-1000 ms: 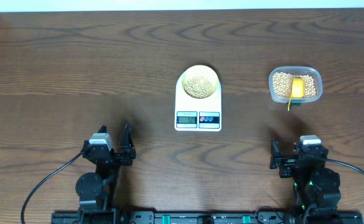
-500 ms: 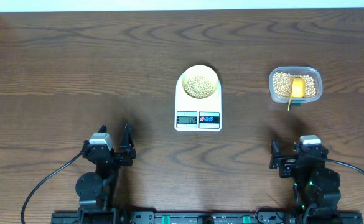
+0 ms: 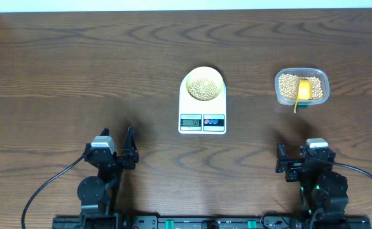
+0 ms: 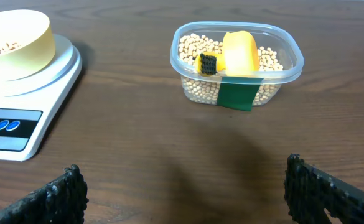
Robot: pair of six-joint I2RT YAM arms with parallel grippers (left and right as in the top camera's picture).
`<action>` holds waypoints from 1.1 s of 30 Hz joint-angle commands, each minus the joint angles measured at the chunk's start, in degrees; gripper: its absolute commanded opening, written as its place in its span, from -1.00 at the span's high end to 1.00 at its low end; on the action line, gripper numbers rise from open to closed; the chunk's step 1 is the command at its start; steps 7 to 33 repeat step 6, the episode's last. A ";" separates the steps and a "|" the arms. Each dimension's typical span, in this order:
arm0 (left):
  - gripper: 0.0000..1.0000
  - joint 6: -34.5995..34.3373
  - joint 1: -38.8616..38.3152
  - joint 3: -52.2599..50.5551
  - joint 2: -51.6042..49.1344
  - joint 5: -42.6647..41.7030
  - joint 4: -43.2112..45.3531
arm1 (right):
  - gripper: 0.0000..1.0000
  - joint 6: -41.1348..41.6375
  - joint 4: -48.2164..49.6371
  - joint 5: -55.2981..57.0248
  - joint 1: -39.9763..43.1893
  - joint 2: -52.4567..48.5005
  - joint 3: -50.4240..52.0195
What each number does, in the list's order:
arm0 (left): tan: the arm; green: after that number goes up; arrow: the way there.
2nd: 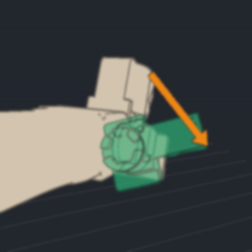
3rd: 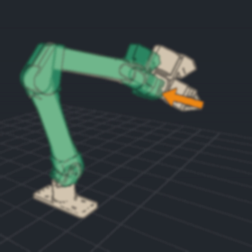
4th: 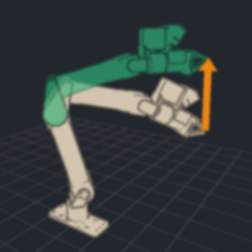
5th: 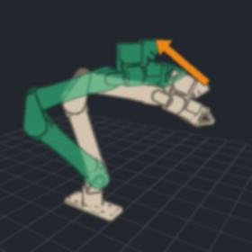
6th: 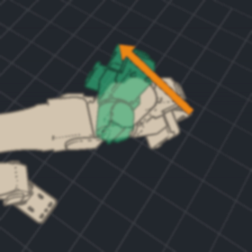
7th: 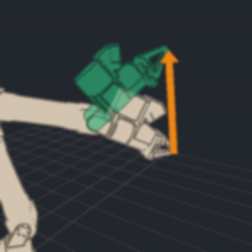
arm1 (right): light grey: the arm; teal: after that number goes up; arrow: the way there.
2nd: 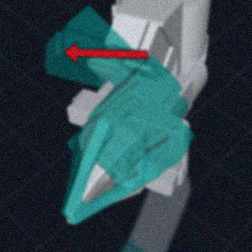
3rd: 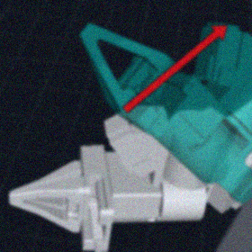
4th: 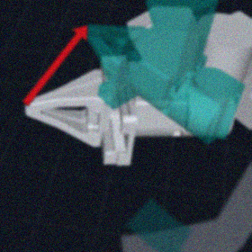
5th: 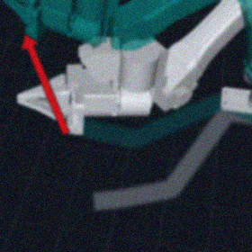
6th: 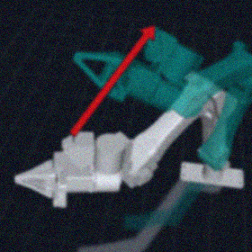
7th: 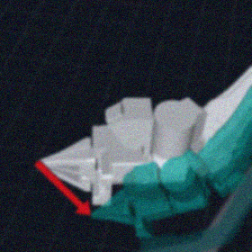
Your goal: Scoop item into bowl and weigh 50g on scale
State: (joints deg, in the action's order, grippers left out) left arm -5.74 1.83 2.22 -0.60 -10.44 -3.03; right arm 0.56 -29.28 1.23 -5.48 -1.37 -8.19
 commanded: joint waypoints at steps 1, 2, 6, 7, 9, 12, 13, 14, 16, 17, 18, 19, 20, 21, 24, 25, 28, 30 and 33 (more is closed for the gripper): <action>-0.38 0.76 0.24 -1.64 0.35 -1.11 -0.59 | -0.99 -0.85 -0.04 -0.13 0.24 0.46 0.15; -0.38 0.76 0.24 -1.64 0.35 -1.11 -0.59 | -0.99 -0.85 -0.04 -0.13 0.24 0.46 0.15; -0.38 0.76 0.24 -1.64 0.35 -1.11 -0.59 | -0.99 -0.85 -0.04 -0.13 0.24 0.46 0.15; -0.38 0.76 0.24 -1.64 0.35 -1.11 -0.59 | -0.99 -0.85 -0.04 -0.13 0.24 0.46 0.15; -0.38 0.76 0.24 -1.64 0.35 -1.11 -0.59 | -0.99 -0.85 -0.04 -0.13 0.24 0.46 0.15; -0.38 0.76 0.24 -1.64 0.35 -1.11 -0.59 | -0.99 -0.85 -0.04 -0.13 0.24 0.46 0.15; -0.38 0.76 0.24 -1.64 0.35 -1.11 -0.59 | -0.99 -0.85 -0.04 -0.13 0.24 0.46 0.15; -0.38 0.76 0.24 -1.64 0.35 -1.11 -0.59 | -0.99 -0.85 -0.04 -0.13 0.24 0.46 0.15; -0.38 0.76 0.24 -1.64 0.35 -1.11 -0.59 | -0.99 -0.85 -0.04 -0.13 0.24 0.46 0.15; -0.38 0.76 0.24 -1.64 0.35 -1.11 -0.59 | -0.99 -0.85 -0.04 -0.13 0.24 0.46 0.15; -0.38 0.76 0.24 -1.64 0.35 -1.11 -0.59 | -0.99 -0.85 -0.04 -0.13 0.24 0.46 0.15; -0.38 0.76 0.24 -1.64 0.35 -1.11 -0.59 | -0.99 -0.85 -0.04 -0.13 0.24 0.46 0.15; -0.38 0.76 0.24 -1.64 0.35 -1.11 -0.59 | -0.99 -0.85 -0.04 -0.13 0.24 0.46 0.15; -0.38 0.76 0.24 -1.64 0.35 -1.11 -0.59 | -0.99 -0.85 -0.04 -0.13 0.24 0.46 0.15; -0.38 0.76 0.24 -1.64 0.35 -1.11 -0.59 | -0.99 -0.85 -0.04 -0.13 0.24 0.46 0.15; -0.38 0.76 0.24 -1.64 0.35 -1.11 -0.59 | -0.99 -0.85 -0.04 -0.13 0.24 0.46 0.15; -0.38 0.76 0.24 -1.64 0.35 -1.11 -0.59 | -0.99 -0.85 -0.04 -0.13 0.24 0.46 0.15; -0.38 0.76 0.24 -1.64 0.35 -1.11 -0.59 | -0.99 -0.85 -0.04 -0.13 0.24 0.46 0.15; -0.38 0.76 0.24 -1.64 0.35 -1.11 -0.59 | -0.99 -0.85 -0.04 -0.13 0.24 0.46 0.15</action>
